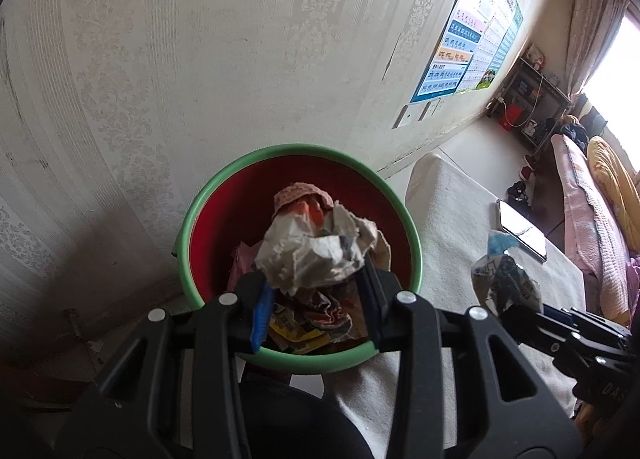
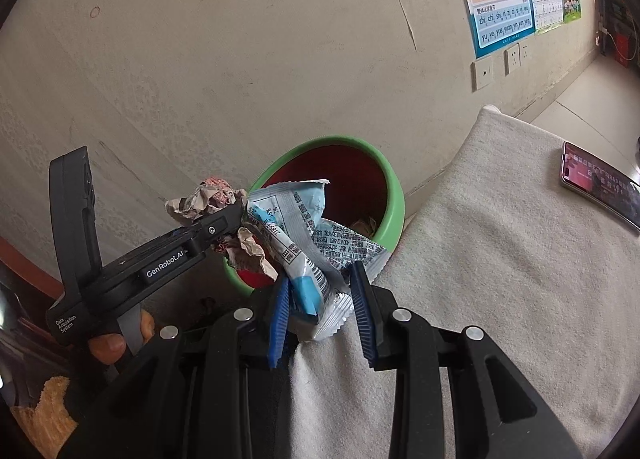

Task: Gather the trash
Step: 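Carry the paper over the bin with the left tool while the right tool brings the wrapper, then open the left tool over the bin while the right tool opens, dropping the wrapper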

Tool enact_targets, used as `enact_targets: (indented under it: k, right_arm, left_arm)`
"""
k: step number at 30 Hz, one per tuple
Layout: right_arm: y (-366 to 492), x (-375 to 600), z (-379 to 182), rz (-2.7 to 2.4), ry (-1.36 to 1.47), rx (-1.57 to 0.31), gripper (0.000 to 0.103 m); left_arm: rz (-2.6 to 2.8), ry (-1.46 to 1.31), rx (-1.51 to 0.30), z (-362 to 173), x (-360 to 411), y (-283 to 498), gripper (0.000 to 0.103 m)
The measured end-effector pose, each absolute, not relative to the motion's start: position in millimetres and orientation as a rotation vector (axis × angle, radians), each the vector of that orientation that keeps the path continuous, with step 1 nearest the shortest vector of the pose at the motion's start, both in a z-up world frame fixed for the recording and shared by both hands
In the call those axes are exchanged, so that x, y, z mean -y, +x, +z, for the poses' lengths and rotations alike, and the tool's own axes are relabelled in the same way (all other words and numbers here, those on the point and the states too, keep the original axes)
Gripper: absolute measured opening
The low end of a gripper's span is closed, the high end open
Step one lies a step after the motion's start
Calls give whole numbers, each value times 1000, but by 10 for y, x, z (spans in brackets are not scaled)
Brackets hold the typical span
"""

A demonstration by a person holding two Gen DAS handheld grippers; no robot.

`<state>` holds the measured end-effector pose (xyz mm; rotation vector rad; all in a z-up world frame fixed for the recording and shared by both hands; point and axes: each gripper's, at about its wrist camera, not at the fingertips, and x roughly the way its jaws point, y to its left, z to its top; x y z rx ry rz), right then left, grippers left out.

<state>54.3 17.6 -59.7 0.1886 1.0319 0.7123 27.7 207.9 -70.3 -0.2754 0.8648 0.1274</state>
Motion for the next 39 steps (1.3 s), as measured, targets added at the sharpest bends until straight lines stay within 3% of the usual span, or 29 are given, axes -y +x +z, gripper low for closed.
enact_targets:
  k: [24,28,35,39]
  right_arm:
    - [798,-530,-739,726,197,-1070,31]
    - [813,-540,-762,731,205,-1073,50]
    - [611,105,-665,678,232,-1070,66]
    - [307,903,-587,553,170,-1078,72]
  left_arm:
    - [225,-292,-898,-858,-2346,618,37]
    - [254,-317,-908,-908,-2400,629,54]
    - [230,-294,-904,-896,-2311,473,65]
    - [188,-261,-916,-899,-2159,378,65]
